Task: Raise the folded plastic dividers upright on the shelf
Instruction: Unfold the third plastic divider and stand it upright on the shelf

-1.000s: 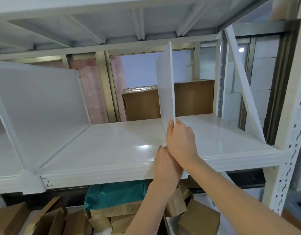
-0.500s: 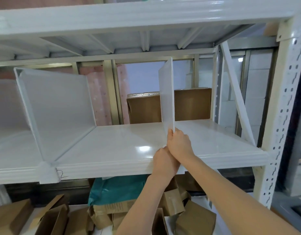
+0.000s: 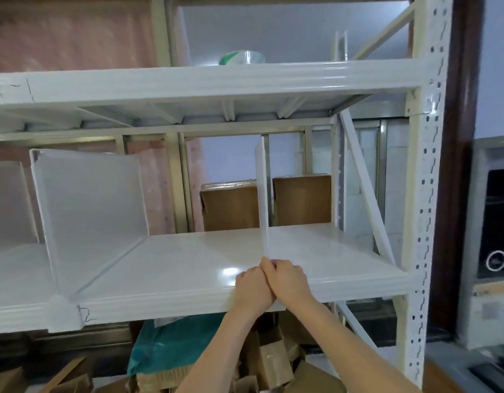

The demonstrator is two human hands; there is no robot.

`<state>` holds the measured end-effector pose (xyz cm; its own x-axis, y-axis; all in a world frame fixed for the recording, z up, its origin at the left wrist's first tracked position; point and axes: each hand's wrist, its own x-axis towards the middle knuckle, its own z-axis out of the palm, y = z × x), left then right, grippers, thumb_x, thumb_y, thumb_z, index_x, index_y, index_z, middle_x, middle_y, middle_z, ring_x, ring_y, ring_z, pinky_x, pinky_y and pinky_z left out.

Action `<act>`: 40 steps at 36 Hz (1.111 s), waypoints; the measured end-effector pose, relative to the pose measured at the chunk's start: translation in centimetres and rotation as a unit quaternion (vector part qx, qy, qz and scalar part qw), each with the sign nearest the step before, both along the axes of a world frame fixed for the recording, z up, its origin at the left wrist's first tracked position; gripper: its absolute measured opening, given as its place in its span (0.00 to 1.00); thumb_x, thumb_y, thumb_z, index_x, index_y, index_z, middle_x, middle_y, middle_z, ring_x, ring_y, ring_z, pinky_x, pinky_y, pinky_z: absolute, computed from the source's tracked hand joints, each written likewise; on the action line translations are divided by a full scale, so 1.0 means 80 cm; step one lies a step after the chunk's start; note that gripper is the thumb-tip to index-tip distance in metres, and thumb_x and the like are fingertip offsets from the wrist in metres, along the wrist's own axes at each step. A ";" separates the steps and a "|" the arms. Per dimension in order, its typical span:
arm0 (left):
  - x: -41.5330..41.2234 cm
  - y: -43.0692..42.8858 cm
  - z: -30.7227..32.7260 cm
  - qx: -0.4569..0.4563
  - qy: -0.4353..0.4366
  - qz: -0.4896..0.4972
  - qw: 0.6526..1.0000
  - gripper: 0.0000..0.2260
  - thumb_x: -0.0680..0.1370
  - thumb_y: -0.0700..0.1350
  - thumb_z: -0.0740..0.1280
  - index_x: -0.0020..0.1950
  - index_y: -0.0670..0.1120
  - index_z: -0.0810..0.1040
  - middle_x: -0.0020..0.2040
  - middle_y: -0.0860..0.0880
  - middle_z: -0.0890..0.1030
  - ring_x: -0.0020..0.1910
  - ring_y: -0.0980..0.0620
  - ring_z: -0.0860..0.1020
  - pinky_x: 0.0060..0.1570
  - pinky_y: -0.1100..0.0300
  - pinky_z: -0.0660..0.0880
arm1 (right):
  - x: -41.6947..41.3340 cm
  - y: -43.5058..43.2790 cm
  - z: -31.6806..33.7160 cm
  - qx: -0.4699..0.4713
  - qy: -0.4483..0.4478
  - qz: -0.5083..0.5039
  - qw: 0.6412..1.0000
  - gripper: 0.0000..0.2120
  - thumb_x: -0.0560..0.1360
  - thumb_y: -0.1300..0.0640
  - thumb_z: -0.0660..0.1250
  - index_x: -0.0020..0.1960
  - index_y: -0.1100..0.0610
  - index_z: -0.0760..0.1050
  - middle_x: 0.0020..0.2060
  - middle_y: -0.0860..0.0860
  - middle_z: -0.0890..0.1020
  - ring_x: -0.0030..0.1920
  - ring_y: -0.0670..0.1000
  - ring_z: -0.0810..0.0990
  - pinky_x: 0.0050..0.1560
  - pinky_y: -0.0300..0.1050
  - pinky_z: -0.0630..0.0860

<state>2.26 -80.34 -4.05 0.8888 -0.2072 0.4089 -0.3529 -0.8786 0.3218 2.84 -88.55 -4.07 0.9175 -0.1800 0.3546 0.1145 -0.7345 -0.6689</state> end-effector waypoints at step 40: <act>-0.009 0.037 -0.053 0.189 -0.129 -0.007 0.973 0.26 0.78 0.51 0.61 0.73 0.45 0.59 0.72 0.45 0.64 0.72 0.46 0.61 0.75 0.51 0.51 | -0.047 0.007 -0.041 -0.191 -0.070 -0.035 0.978 0.21 0.79 0.50 0.63 0.69 0.54 0.65 0.60 0.51 0.77 0.59 0.48 0.77 0.59 0.40 0.74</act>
<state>1.54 -77.39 -8.33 0.7626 -0.3983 0.5096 -0.3927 -0.9112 -0.1245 -0.96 -88.00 -7.36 0.8452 -0.0710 0.5298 0.1252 -0.9373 -0.3253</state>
